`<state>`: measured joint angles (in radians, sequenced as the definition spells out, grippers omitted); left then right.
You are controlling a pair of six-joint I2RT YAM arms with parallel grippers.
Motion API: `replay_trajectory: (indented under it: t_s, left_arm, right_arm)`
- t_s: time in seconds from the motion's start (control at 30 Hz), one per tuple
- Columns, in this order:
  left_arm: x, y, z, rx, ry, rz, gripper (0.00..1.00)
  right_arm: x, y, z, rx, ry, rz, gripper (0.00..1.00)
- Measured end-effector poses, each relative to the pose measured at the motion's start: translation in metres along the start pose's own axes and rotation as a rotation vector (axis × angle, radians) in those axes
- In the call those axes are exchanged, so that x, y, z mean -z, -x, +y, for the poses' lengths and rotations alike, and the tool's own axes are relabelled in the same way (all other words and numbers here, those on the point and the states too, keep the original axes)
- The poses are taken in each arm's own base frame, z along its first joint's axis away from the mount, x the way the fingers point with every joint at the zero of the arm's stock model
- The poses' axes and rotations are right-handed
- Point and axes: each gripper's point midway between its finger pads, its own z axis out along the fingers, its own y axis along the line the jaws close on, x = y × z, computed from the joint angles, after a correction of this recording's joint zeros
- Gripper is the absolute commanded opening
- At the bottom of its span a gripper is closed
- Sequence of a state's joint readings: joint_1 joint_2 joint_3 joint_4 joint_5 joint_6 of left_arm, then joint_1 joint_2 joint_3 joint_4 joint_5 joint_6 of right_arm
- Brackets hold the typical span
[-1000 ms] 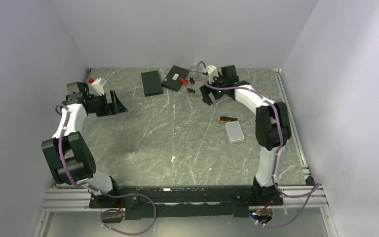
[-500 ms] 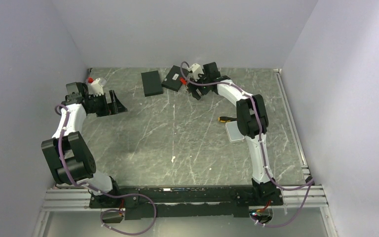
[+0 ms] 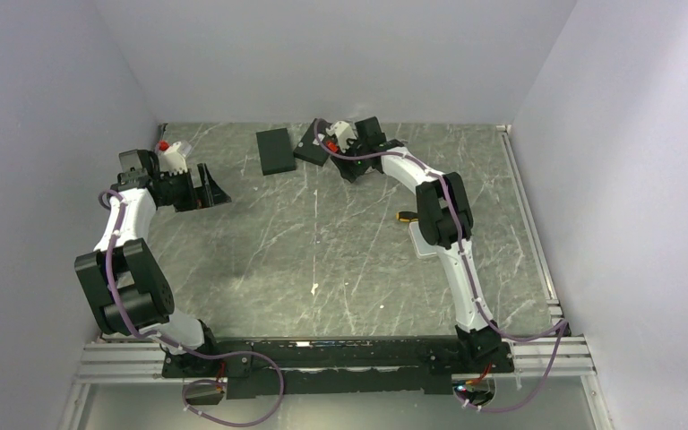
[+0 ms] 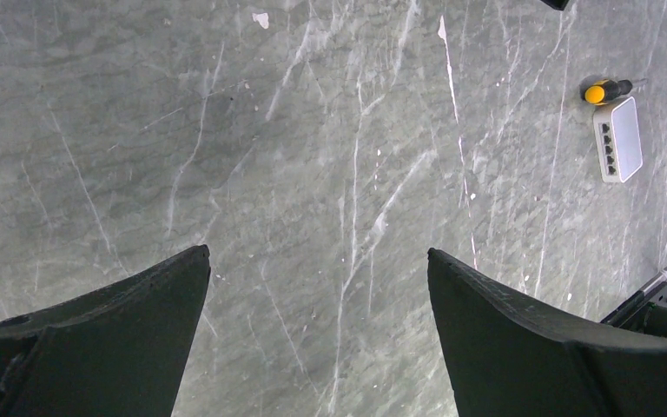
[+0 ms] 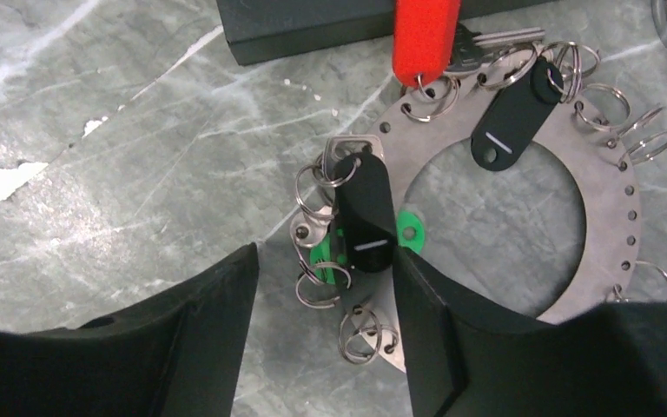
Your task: Remove the keys from the keyring
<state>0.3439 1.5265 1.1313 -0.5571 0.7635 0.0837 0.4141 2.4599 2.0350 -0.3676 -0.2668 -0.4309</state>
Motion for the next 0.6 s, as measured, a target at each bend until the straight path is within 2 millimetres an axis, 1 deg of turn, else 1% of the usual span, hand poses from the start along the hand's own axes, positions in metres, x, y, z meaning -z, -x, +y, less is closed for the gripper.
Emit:
replay_trajectory:
  t_s: [0.1,0.2,0.23,0.33,0.4,0.5,0.6]
  left_arm:
    - [0.0,0.0,0.0,0.0,0.0,0.0,0.99]
    - [0.0,0.0,0.0,0.0,0.0,0.0,0.99]
    - [0.0,0.0,0.0,0.0,0.0,0.0,0.99]
    - [0.0,0.0,0.0,0.0,0.0,0.0,0.99]
    - [0.0,0.0,0.0,0.0,0.0,0.0,0.99]
    - [0.0,0.0,0.0,0.001,-0.002,-0.001,1.0]
    - [0.0,0.0,-0.001,0.001,-0.008,-0.001,0.99]
  right_arm:
    - [-0.002,0.0,0.0,0.005,0.003,-0.002,0.47]
    - [-0.002,-0.001,0.001,0.005,0.005,0.003,0.41]
    - [-0.002,-0.001,0.001,0.005,0.006,0.004,0.37]
    - [-0.001,-0.003,0.002,0.004,0.007,0.002,0.17]
    - [0.003,-0.006,0.005,0.007,0.009,0.009,0.08]
    - [0.014,-0.01,0.009,0.002,0.013,0.022,0.0]
    - [0.024,-0.015,0.014,-0.003,0.019,0.035,0.0]
